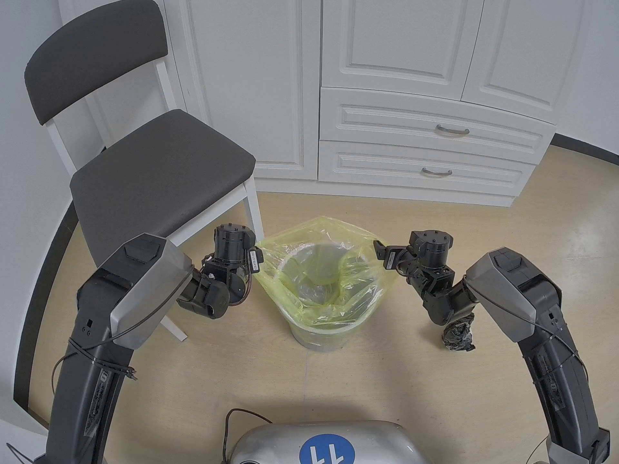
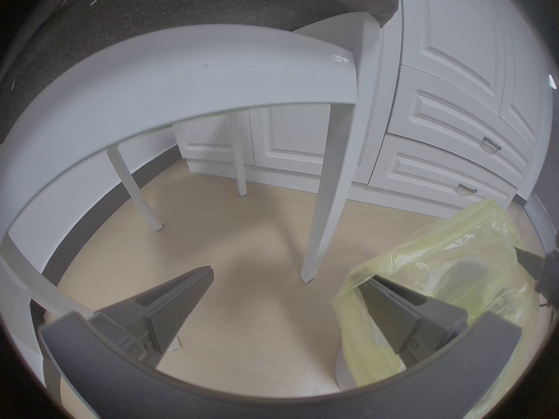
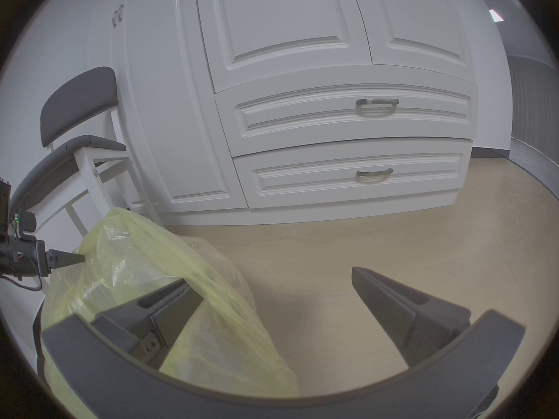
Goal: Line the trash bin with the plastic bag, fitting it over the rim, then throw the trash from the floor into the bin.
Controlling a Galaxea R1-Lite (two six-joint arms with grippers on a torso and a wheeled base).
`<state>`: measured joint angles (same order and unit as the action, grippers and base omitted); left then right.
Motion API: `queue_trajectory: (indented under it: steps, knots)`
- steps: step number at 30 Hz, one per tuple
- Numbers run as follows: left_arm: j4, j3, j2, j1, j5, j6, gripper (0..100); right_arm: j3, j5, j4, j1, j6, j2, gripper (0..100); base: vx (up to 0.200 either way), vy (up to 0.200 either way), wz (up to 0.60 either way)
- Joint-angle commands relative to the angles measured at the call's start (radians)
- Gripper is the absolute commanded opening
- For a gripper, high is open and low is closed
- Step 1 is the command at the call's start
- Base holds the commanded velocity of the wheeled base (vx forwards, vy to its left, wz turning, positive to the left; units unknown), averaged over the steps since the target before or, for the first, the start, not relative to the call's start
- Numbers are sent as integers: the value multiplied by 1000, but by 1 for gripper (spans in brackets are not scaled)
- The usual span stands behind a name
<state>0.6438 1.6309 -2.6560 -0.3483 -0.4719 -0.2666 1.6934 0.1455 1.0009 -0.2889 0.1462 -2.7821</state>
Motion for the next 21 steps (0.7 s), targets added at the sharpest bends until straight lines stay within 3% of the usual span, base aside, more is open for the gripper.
queue_trajectory:
  steps: [1,9,21]
  knots:
    - [8,40,-44,8,-1,0,100,54,2,-2,2,3,-60,100,0,0,0]
    - [8,109,-98,18,-1,-19,100,246,77,-87,7,30,-159,100,0,0,0]
    - [-9,130,-134,18,-1,-17,100,307,91,-182,16,66,-192,100,0,0,0]
